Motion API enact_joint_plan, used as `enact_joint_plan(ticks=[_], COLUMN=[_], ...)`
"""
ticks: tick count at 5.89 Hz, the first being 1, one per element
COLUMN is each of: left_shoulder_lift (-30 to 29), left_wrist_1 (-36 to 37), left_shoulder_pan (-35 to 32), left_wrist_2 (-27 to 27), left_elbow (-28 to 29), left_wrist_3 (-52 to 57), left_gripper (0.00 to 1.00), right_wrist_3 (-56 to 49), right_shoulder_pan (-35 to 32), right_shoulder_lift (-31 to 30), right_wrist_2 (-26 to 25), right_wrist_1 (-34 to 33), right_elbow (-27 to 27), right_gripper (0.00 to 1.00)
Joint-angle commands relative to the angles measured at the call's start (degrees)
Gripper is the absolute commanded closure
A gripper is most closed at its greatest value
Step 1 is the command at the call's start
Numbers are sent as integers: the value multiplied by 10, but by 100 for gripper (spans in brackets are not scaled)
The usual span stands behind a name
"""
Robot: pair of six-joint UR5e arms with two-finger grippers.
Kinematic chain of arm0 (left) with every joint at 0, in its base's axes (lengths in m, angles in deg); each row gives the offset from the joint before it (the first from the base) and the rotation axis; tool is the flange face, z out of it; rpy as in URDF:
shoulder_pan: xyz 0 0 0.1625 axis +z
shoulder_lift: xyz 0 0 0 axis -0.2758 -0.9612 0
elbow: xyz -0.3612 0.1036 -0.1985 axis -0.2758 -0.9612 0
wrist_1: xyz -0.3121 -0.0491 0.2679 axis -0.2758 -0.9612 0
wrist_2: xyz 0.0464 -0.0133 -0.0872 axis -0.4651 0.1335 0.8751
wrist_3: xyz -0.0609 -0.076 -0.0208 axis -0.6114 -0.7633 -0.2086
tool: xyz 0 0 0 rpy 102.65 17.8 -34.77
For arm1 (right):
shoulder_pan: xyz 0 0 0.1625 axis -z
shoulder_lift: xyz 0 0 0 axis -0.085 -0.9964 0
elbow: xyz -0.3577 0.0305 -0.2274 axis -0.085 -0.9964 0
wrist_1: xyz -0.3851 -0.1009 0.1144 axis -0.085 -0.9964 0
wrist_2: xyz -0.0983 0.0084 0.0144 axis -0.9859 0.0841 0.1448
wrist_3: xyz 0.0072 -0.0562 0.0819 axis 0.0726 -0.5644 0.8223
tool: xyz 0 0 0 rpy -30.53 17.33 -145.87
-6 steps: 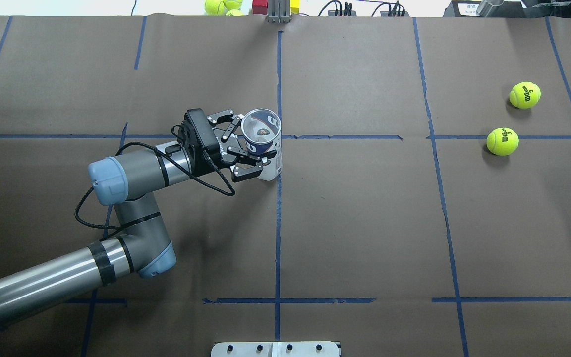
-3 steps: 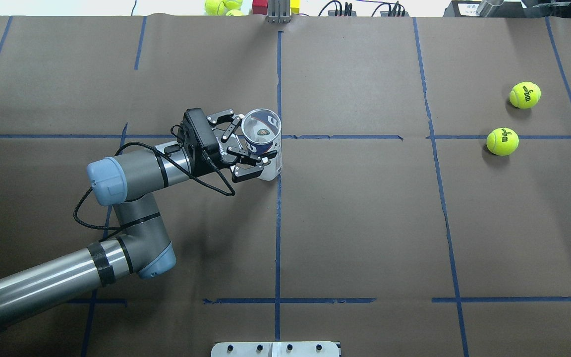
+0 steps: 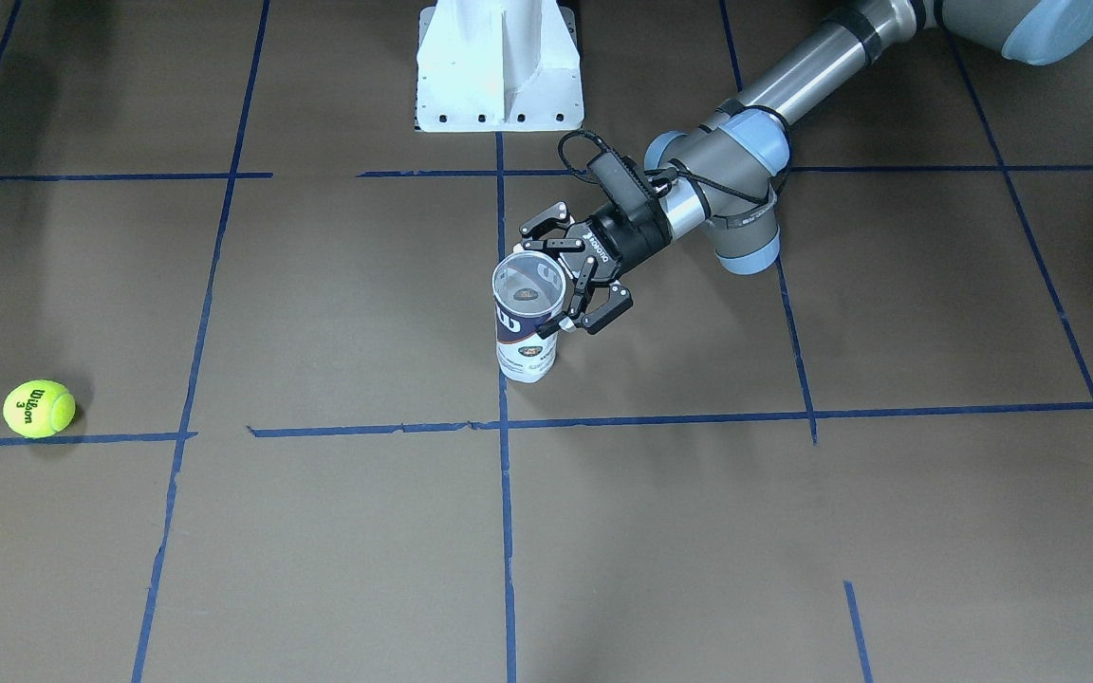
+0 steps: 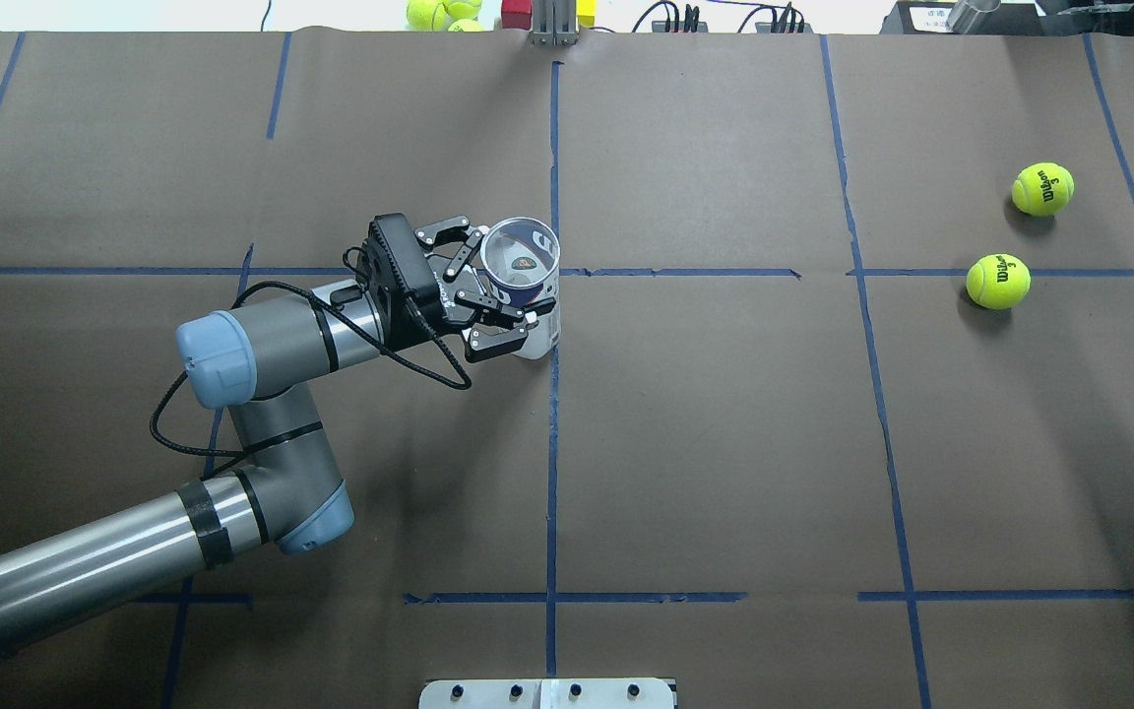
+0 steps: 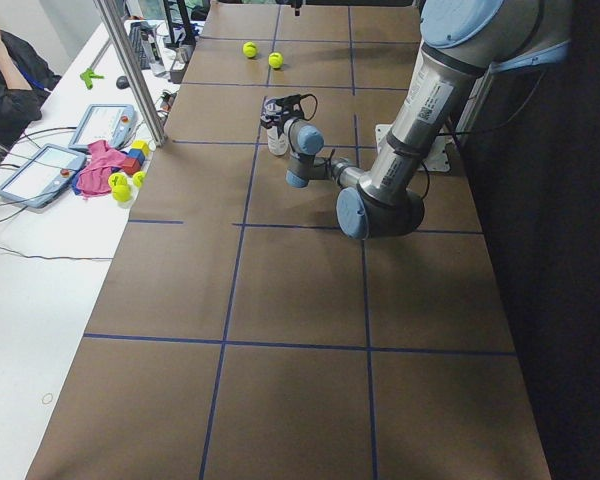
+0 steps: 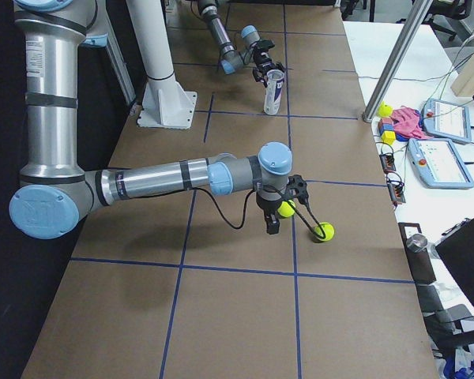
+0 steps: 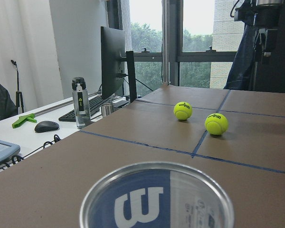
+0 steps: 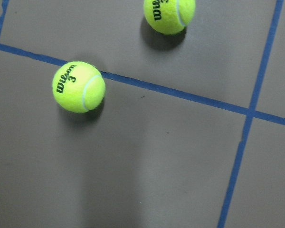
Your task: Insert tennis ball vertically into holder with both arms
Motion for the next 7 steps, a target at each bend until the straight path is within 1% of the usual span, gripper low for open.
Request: enact_joint_plan(ticks=[1, 2, 3, 4, 5, 6, 7], left_shoulder_lift=[0, -1, -1, -1, -1, -1, -1], left_wrist_1=[0, 0, -1, 0, 0, 0, -1], left_shoulder_pan=[2, 1, 2, 2, 2, 2, 2], left_wrist_2=[0, 0, 0, -1, 0, 0, -1], left_elbow=[0, 0, 0, 0, 0, 0, 0], left_wrist_3=[1, 1, 1, 1, 1, 1, 1], left_gripper=[11, 11, 11, 11, 11, 11, 11], right_wrist_3=[71, 102, 144, 185, 195, 193, 192], right_shoulder_pan=[59, 89, 111, 130, 144, 168, 173], right_shoulder_lift=[49, 78, 80, 81, 81, 96, 123], right_wrist_2=[-32, -64, -69, -81, -93, -126, -134], right_wrist_1=[0, 12, 113, 198, 205, 212, 216], right_elbow=[-5, -22, -72, -109, -112, -127, -160], right_gripper=[0, 0, 0, 0, 0, 0, 0])
